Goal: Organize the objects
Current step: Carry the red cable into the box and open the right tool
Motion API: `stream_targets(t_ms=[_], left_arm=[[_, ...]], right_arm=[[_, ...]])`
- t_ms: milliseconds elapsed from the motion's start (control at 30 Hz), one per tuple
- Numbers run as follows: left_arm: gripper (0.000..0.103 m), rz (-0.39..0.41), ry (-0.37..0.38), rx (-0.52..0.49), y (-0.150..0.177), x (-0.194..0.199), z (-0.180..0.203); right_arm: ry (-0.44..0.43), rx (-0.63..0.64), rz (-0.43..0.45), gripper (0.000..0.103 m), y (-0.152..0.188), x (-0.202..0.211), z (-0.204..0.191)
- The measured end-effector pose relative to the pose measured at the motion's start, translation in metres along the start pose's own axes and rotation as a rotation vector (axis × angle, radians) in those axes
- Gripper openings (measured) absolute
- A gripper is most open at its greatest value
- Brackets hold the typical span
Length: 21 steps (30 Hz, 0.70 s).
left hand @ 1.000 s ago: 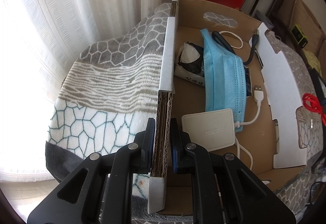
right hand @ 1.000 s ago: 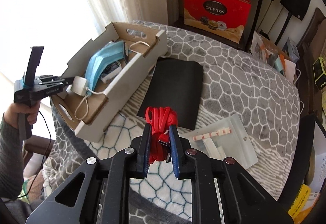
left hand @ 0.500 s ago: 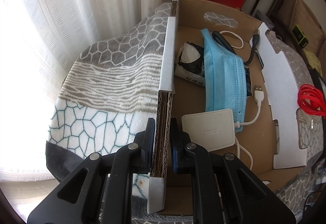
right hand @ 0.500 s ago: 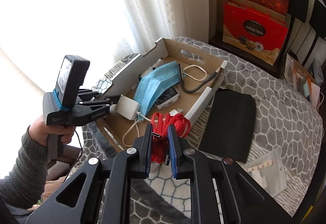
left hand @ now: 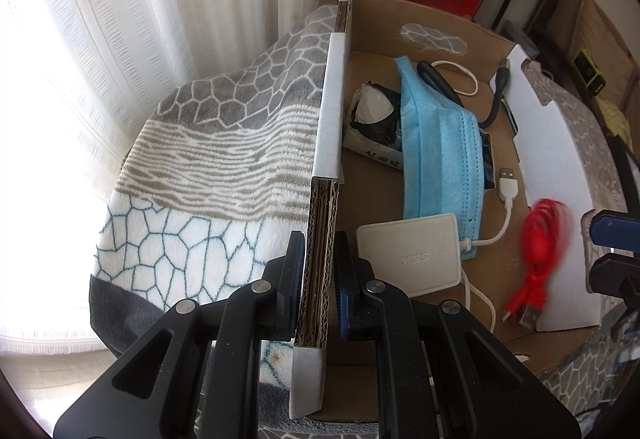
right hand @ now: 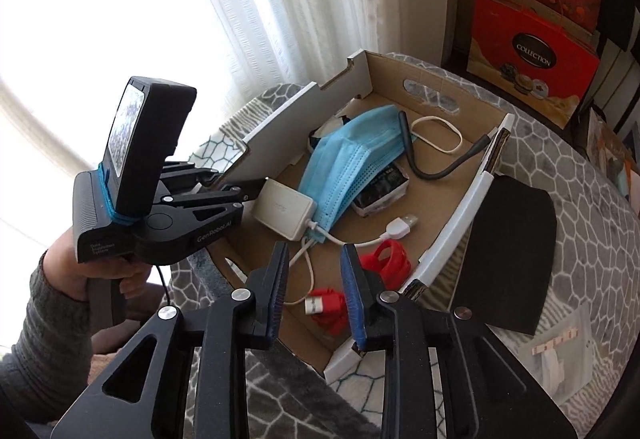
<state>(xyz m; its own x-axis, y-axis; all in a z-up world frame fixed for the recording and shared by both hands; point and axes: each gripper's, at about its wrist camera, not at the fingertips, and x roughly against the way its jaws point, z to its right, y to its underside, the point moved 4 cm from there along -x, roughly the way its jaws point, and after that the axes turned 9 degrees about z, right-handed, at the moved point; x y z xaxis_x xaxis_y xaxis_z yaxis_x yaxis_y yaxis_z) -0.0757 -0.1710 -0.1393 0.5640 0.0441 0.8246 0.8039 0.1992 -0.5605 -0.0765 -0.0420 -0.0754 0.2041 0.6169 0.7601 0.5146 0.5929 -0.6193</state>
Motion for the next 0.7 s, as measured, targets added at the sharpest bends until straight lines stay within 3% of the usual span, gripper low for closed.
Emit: stream_targets(t_ms=[433, 600, 700], left_arm=[[0.012, 0.000, -0.002, -0.002, 0.000, 0.000, 0.001], [0.012, -0.002, -0.004, -0.005, 0.000, 0.000, 0.001], [0.012, -0.001, -0.004, -0.003, 0.000, 0.000, 0.001]], right_arm=[[0.115, -0.019, 0.048, 0.053, 0.000, 0.040, 0.035], [0.180, -0.058, 0.053, 0.084, 0.007, 0.054, 0.062], [0.227, -0.073, 0.042, 0.095, 0.013, 0.064, 0.081]])
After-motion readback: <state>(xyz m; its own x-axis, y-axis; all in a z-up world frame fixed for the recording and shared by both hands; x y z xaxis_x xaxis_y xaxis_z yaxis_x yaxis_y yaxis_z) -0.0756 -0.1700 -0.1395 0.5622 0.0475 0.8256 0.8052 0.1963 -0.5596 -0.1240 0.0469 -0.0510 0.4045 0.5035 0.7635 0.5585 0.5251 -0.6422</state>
